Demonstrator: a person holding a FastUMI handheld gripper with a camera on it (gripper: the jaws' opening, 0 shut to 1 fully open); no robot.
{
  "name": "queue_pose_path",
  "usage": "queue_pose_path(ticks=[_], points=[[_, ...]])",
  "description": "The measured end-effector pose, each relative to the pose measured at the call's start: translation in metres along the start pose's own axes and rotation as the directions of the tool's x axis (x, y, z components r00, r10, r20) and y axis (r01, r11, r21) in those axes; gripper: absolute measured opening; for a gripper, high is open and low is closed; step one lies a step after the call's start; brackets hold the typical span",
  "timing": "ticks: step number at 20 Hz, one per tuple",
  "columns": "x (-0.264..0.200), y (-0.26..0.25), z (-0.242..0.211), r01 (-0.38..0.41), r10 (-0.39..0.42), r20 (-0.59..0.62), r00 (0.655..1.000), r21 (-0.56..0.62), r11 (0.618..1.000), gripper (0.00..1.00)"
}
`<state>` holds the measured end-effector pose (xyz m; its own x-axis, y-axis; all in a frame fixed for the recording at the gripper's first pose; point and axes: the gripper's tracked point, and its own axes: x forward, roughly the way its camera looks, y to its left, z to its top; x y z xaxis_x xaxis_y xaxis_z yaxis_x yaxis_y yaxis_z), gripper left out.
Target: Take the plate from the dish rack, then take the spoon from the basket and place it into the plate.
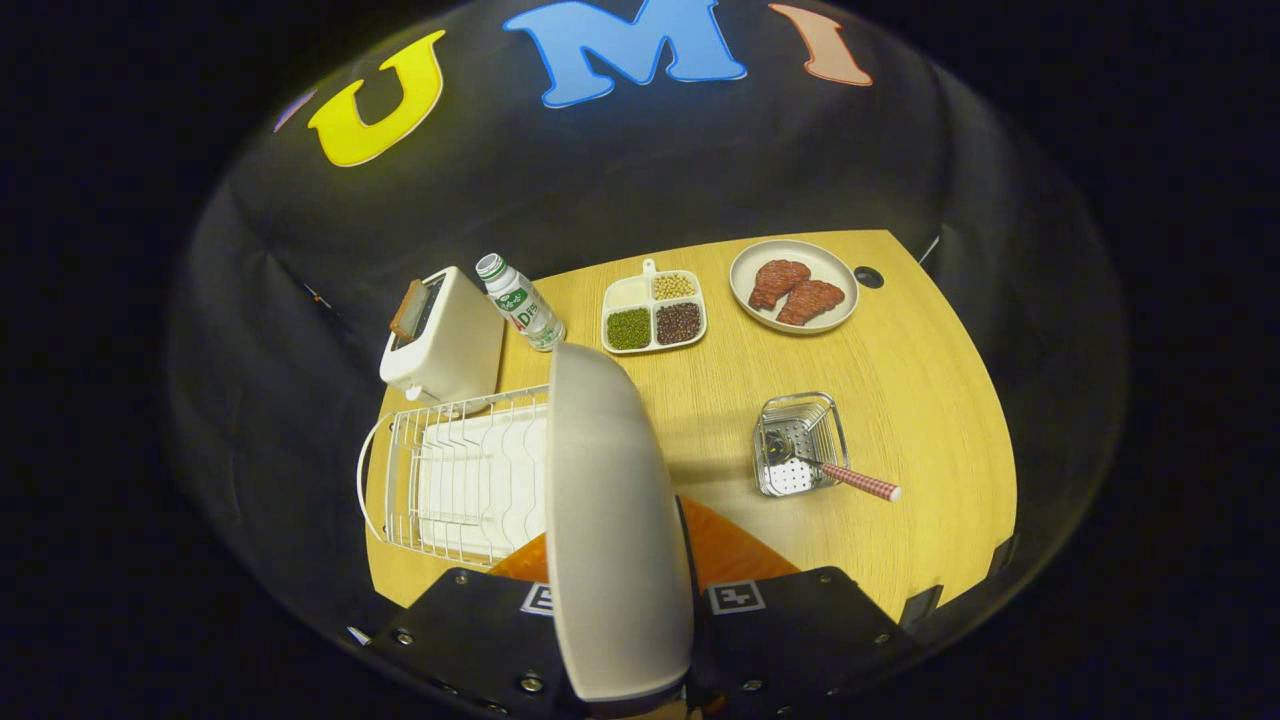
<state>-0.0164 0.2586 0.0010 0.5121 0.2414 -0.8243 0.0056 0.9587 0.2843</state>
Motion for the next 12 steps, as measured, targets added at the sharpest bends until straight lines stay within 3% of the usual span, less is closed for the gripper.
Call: queue_pose_path(ticks=[12], points=[[-0.024,-0.051,-0.066,-0.186,0.186,-0.006,0.982,0.011,0.982,0.37]])
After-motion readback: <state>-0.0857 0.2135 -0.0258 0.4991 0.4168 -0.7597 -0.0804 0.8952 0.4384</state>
